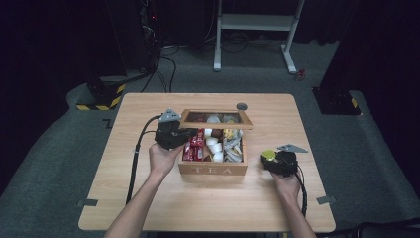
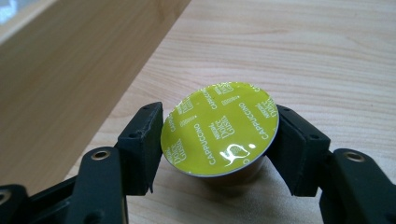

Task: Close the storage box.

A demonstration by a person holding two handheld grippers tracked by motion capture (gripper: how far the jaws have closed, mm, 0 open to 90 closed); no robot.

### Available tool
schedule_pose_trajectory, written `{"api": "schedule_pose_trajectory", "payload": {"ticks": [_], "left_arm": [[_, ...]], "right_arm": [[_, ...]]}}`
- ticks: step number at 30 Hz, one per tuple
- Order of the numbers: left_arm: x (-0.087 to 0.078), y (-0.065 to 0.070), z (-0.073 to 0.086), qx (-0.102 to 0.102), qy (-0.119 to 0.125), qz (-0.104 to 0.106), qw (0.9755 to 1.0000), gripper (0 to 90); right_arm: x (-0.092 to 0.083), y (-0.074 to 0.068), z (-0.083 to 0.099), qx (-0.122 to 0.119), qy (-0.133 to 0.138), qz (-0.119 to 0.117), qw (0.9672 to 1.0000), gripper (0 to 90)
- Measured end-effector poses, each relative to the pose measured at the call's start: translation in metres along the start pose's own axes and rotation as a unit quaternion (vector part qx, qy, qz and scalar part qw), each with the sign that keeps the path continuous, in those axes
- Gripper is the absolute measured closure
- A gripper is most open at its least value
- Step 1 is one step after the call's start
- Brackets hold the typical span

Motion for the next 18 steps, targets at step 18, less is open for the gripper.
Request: {"api": "schedule_pose_trajectory", "payload": {"ticks": [18], "left_arm": [[0.000, 0.001, 0.003, -0.001, -0.005, 0.004, 1.0000, 88.8]], "right_arm": [[-0.012, 0.007, 0.003, 0.006, 0.010, -0.014, 0.9998, 29.0]]}}
Point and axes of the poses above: each handheld gripper's, and its own axes: x roughly forward along the jaws, z roughly out of its underside, y roughly to its right, the point moved 2 cm from there along x, roughly forward along the jaws, and after that the axes turned 9 degrees about y, right-handed, at the moved point
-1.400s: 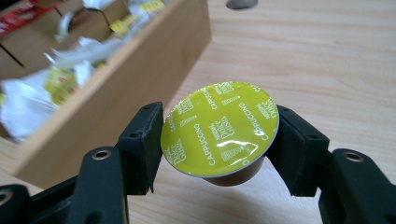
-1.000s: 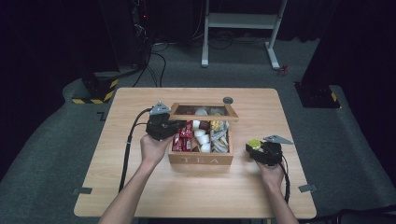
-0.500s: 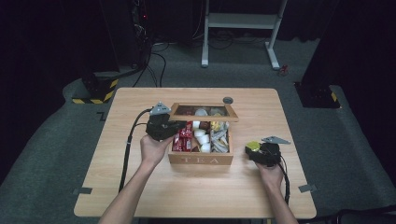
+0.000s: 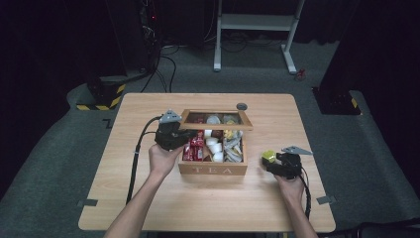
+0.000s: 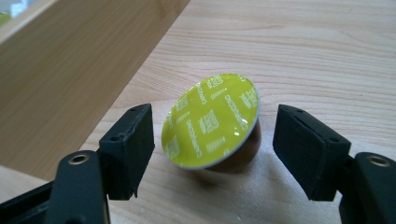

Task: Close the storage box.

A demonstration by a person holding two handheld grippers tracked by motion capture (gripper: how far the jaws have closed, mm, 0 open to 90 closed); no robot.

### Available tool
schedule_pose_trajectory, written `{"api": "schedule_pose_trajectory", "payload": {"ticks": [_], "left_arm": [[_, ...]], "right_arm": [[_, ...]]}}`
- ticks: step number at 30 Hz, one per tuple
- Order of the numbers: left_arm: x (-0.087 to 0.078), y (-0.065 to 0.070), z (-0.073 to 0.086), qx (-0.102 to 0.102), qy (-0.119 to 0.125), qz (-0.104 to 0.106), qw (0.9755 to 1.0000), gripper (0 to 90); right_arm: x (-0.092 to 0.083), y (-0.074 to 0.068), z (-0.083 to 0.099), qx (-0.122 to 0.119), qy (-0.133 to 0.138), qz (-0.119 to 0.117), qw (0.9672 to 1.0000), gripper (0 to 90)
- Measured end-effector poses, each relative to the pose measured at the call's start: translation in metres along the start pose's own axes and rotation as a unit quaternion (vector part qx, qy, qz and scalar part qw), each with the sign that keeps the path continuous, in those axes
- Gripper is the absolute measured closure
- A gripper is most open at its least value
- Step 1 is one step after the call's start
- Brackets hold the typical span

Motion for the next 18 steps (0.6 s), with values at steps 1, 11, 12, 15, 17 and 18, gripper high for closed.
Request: {"api": "schedule_pose_trajectory", "payload": {"ticks": [1, 11, 12, 15, 17, 18], "left_arm": [[0.000, 0.000, 0.000, -0.001, -0.001, 0.000, 1.0000, 88.8], [0.001, 0.001, 0.001, 0.000, -0.002, 0.006, 1.0000, 89.2], [0.001, 0.001, 0.002, 0.002, -0.002, 0.006, 1.0000, 89.2], [0.001, 0.002, 0.003, -0.002, -0.002, 0.007, 1.0000, 89.2], [0.001, 0.002, 0.003, -0.001, -0.003, 0.007, 1.0000, 89.2], [0.001, 0.002, 0.004, 0.001, -0.003, 0.007, 1.0000, 89.2]], "right_arm": [[-0.003, 0.001, 0.000, 0.001, 0.003, -0.003, 1.0000, 28.9], [-0.027, 0.002, 0.005, 0.005, 0.024, -0.011, 0.9997, 30.1], [-0.028, 0.003, 0.006, 0.006, 0.025, -0.011, 0.9996, 30.3], [-0.033, 0.006, 0.010, 0.008, 0.022, -0.010, 0.9997, 31.2], [-0.036, 0.008, 0.012, 0.008, 0.022, -0.006, 0.9997, 32.5], [-0.037, 0.009, 0.013, 0.009, 0.021, -0.004, 0.9997, 33.2]]}}
Point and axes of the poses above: each handheld gripper's, and its own axes: x roughly forward along the jaws, z roughly out of its underside, y roughly to its right, the point moved 2 cm from there along x, roughly forward along the jaws, and after that the axes turned 9 degrees about y, right-handed, at the moved point
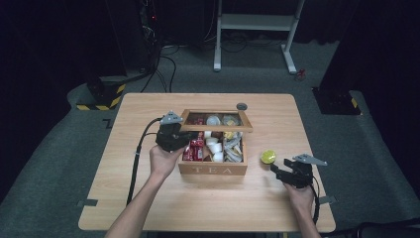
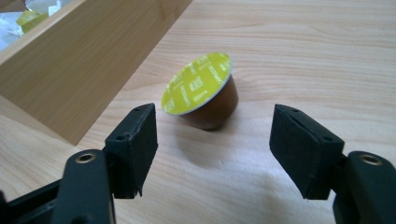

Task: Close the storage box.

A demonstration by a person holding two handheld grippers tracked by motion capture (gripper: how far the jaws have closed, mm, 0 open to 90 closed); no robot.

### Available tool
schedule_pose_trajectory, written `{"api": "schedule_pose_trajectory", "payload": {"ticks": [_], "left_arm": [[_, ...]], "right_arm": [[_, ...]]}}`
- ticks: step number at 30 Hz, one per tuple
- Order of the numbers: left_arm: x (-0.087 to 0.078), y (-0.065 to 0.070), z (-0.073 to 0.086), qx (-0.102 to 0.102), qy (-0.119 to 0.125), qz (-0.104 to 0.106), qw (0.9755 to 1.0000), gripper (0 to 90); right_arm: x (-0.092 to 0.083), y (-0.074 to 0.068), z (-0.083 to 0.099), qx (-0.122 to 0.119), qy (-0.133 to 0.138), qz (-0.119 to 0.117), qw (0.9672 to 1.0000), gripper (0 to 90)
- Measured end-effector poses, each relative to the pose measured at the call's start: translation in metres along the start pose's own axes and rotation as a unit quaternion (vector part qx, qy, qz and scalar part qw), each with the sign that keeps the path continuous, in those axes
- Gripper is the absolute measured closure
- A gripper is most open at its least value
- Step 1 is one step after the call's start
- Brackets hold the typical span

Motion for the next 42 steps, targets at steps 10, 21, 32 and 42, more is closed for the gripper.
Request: {"api": "schedule_pose_trajectory", "payload": {"ticks": [10, 21, 32, 42], "left_arm": [[0.001, 0.004, 0.009, -0.002, -0.009, 0.005, 0.9999, 89.0], [0.002, 0.007, 0.017, -0.001, -0.012, 0.010, 0.9999, 88.3], [0.004, 0.010, 0.027, -0.006, -0.013, 0.017, 0.9998, 88.3], [0.005, 0.014, 0.032, -0.006, -0.016, 0.024, 0.9996, 88.8]], "right_arm": [[-0.006, 0.008, 0.018, -0.002, -0.035, 0.051, 0.9980, 40.8], [-0.008, 0.007, 0.022, -0.049, -0.052, 0.100, 0.9924, 36.3], [-0.007, 0.006, 0.021, -0.049, -0.053, 0.101, 0.9923, 35.5], [-0.007, 0.006, 0.021, -0.049, -0.053, 0.101, 0.9923, 35.3]]}}
Point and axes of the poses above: each handheld gripper's, and its own axes: x roughly forward along the jaws, z roughly out of its underside, y roughly to its right, the point moved 2 cm from there along x, roughly forward along the jaws, and after that the axes turned 9 degrees about y, right-handed, at the moved point
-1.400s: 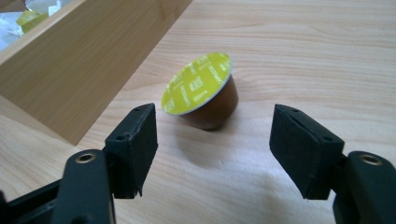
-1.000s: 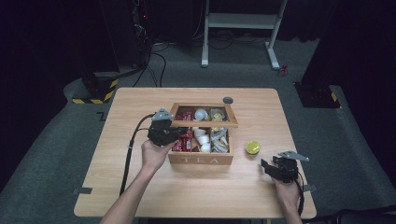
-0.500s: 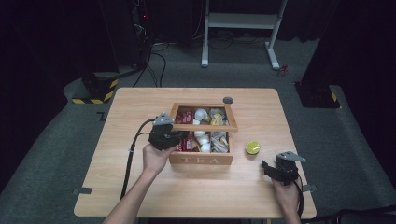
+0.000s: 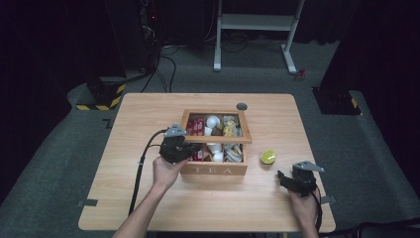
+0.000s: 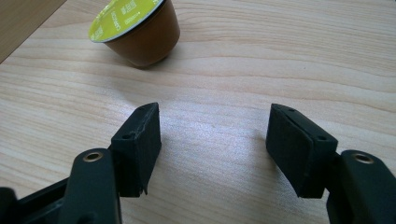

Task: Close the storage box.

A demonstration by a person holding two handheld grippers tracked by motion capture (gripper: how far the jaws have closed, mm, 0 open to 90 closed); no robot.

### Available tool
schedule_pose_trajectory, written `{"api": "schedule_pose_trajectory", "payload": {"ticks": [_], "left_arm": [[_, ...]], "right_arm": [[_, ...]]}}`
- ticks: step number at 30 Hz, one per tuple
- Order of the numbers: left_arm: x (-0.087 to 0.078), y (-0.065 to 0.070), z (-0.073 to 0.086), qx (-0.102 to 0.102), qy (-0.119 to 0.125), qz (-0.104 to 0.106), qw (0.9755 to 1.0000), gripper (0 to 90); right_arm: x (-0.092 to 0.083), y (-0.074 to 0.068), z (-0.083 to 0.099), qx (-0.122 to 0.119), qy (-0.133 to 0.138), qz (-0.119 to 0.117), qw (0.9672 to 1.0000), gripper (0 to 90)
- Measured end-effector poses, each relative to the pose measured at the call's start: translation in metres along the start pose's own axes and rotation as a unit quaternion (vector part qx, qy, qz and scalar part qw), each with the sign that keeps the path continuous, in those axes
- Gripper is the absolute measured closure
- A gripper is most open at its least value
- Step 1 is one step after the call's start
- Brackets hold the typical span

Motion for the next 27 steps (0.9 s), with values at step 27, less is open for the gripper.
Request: {"api": "schedule_pose_trajectory", "payload": {"ticks": [27], "left_arm": [[0.006, 0.004, 0.019, -0.017, -0.001, 0.007, 0.9998, 89.2]], "right_arm": [[0.000, 0.000, 0.000, -0.001, 0.000, -0.001, 1.0000, 34.7]]}}
Point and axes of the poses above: each handheld gripper's, and its own axes: x roughly forward along the jaws, z roughly out of its underside, y roughly to its right, the point moved 2 cm from there along x, roughly forward along the jaws, and after that the axes turned 9 degrees about y, right-handed, at the moved point
